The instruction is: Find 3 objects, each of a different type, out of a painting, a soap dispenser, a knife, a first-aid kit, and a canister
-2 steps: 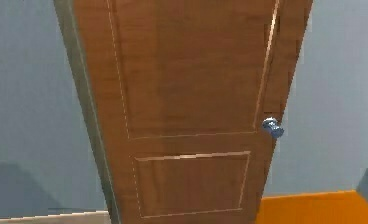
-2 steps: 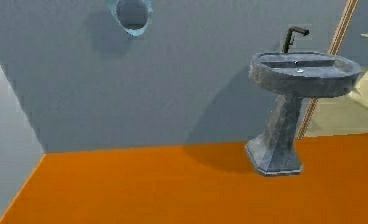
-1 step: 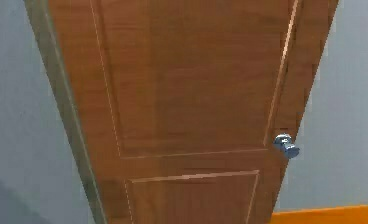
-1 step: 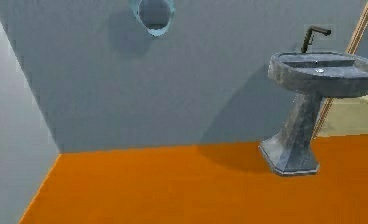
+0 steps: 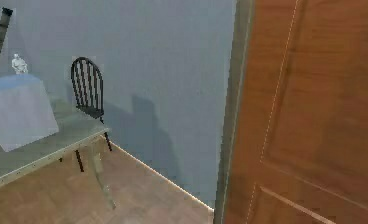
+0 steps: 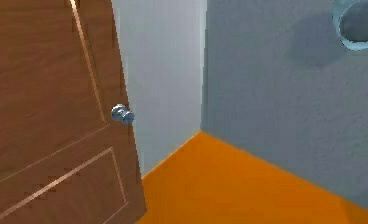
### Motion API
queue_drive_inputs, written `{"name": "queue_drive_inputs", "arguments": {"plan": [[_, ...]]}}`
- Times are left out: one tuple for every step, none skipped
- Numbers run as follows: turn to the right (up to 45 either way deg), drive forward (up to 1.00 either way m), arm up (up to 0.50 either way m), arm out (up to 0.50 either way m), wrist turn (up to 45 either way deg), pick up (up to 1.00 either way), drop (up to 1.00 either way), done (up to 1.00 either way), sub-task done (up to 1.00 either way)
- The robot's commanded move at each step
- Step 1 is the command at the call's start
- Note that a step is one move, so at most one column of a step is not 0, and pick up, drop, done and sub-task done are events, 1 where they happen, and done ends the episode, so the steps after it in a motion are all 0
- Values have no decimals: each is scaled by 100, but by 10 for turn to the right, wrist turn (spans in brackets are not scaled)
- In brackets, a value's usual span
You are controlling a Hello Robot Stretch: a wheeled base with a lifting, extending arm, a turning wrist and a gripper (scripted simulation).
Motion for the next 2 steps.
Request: {"name": "queue_drive_inputs", "arguments": {"plan": [[-210, 0, 0, 0, 0, 0, 0, 0, 0], [-30, 0, 0, 0, 0, 0, 0, 0, 0]]}}
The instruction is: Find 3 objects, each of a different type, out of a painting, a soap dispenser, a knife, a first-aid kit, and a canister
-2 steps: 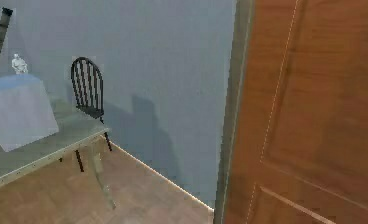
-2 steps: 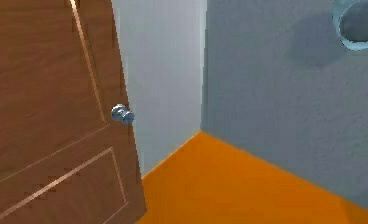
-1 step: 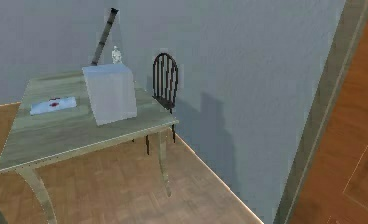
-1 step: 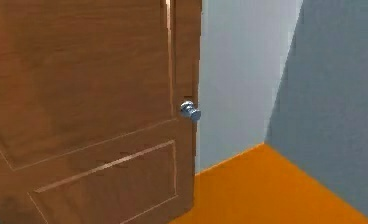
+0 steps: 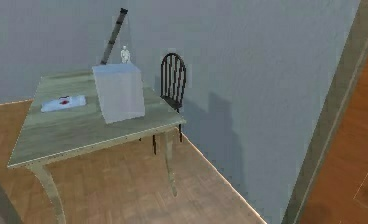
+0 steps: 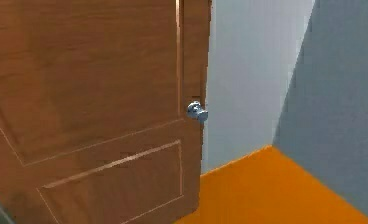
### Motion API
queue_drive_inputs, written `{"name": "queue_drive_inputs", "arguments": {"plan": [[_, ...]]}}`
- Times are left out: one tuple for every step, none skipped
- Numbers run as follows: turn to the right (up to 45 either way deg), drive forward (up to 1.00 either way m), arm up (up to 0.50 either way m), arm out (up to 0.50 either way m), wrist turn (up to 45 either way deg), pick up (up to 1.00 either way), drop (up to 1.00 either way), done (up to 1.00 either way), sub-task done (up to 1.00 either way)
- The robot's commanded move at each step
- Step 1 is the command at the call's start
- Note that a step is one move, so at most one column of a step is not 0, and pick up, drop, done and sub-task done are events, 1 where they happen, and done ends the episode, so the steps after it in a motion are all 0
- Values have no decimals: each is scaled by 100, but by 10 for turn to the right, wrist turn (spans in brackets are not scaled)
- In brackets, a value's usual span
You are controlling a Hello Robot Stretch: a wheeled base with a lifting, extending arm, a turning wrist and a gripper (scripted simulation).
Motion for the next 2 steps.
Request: {"name": "queue_drive_inputs", "arguments": {"plan": [[0, 65, 0, 0, 0, 0, 0, 0, 0], [-450, 0, 0, 0, 0, 0, 0, 0, 0]]}}
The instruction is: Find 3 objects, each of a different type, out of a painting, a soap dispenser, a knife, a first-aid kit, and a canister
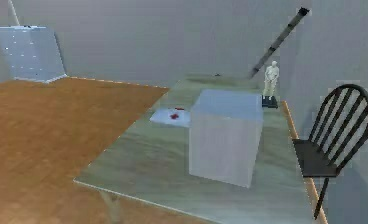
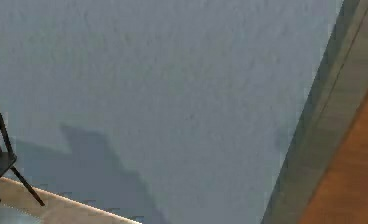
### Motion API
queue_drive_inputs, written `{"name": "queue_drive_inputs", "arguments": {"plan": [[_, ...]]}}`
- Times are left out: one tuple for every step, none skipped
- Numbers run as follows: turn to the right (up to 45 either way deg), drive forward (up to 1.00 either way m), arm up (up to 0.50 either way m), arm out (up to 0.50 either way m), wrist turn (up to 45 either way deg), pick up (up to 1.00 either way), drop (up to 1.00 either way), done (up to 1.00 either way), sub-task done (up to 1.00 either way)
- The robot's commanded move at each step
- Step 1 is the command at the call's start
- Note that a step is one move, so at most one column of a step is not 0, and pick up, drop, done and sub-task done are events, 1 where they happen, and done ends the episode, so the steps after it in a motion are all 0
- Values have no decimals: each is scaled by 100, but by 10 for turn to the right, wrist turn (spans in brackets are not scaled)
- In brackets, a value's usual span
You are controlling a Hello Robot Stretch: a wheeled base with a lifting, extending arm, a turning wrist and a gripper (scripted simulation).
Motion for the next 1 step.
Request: {"name": "queue_drive_inputs", "arguments": {"plan": [[-450, 0, 0, 0, 0, 0, 0, 0, 0]]}}
